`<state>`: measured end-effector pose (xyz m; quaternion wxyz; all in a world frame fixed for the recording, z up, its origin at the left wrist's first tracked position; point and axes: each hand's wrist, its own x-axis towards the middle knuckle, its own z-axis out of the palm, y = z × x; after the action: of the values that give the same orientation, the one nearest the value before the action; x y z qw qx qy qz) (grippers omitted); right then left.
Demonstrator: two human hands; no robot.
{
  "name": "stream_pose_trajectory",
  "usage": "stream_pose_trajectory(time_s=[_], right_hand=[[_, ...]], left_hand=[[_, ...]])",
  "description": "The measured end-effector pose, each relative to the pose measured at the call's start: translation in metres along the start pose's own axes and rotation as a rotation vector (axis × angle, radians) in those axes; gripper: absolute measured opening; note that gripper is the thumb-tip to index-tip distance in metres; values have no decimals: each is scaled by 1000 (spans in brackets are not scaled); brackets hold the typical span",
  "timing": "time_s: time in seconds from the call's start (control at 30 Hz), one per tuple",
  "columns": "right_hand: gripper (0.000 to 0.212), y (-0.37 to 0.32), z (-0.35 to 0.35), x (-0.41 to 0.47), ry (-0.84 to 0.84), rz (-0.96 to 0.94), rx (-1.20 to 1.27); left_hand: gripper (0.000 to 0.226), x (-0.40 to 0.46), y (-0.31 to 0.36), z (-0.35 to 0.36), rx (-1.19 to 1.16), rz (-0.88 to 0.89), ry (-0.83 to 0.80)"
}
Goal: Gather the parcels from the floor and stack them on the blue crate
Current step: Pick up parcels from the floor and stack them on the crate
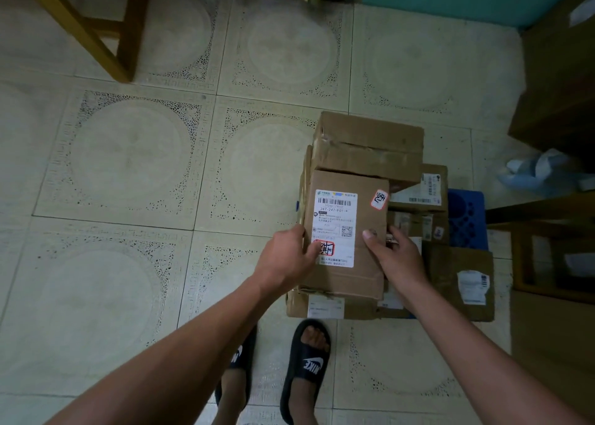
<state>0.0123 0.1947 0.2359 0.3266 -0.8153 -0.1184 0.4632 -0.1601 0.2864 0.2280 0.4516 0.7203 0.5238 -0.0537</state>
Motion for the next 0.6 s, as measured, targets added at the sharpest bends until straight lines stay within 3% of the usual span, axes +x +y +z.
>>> stream_pose_trajectory(time_s=[0.27, 0.33, 0.5, 0.6], right_hand=[[81, 2, -1, -1, 14, 6, -81], [89, 3, -2, -1, 45, 16, -64], [39, -17, -5, -10, 293, -120, -66], [24, -41, -8, -18, 381, -253, -97]], left_hand=[[37, -4, -3, -2, -51, 26, -37], [40, -7, -4, -5, -71, 2, -21], [39, -13, -10, -16, -112, -34, 81], [38, -18, -14, -27, -132, -46, 140]])
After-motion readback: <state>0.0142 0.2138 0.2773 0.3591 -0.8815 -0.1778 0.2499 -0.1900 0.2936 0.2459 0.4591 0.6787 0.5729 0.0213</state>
